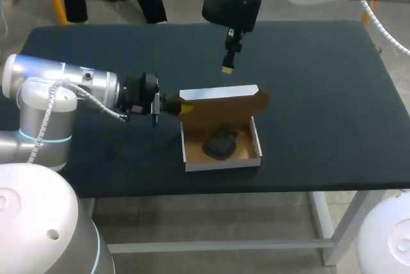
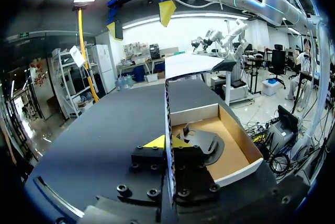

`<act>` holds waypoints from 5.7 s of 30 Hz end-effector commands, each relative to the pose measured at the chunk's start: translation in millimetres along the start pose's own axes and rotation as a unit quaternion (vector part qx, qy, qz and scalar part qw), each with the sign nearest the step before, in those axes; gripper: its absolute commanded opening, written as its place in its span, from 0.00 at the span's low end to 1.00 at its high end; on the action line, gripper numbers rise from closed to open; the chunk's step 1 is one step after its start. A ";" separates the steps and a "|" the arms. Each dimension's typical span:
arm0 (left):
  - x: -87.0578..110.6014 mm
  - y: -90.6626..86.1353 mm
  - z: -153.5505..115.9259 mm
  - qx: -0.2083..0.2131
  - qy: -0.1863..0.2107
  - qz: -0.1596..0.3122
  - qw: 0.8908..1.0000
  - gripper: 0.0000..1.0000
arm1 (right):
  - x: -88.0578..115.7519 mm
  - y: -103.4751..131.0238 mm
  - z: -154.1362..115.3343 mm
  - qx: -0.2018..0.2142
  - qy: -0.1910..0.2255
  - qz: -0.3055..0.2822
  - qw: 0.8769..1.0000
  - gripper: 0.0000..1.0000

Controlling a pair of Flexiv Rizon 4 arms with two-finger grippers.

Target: Assemble the packaging by folding the flat box into shape, placing the metal phone stand inside, and closing the box properly

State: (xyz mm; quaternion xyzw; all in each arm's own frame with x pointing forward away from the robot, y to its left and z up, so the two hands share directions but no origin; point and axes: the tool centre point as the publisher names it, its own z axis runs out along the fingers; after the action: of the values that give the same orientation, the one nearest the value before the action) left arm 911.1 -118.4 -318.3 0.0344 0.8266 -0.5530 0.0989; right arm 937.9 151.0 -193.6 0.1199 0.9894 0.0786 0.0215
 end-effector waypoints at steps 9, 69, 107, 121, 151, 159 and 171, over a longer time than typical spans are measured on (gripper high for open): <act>1.4 0.1 0.2 0.002 -0.003 0.010 1.000 0.00 | -1.1 -2.5 0.1 0.000 0.003 0.007 1.000 1.00; 30.3 18.3 6.5 -0.031 -0.070 0.232 0.970 0.00 | 16.0 -44.1 26.6 0.047 0.146 0.215 0.965 1.00; 41.5 22.7 7.5 -0.048 -0.091 0.265 0.959 0.00 | 45.0 -82.4 23.0 0.112 0.104 0.392 0.907 1.00; 41.5 22.7 7.5 -0.048 -0.091 0.265 0.959 0.00 | 41.0 -85.9 31.4 0.170 0.162 0.528 0.816 1.00; 41.5 22.7 7.5 -0.048 -0.091 0.265 0.959 0.00 | 73.2 -98.7 69.1 0.134 0.140 0.616 0.764 0.84; 41.5 22.7 7.5 -0.048 -0.091 0.265 0.959 0.00 | 70.8 -102.0 81.2 0.137 0.154 0.613 0.763 0.39; 41.5 22.7 7.5 -0.048 -0.091 0.265 0.959 0.00 | 68.9 -100.8 99.5 0.137 0.174 0.600 0.768 0.40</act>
State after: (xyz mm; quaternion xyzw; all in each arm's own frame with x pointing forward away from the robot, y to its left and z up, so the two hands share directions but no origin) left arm 877.1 -118.7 -345.3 0.1979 0.8012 -0.4676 0.3166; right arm 849.7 84.7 -305.7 0.6775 0.7027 -0.0375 -0.2140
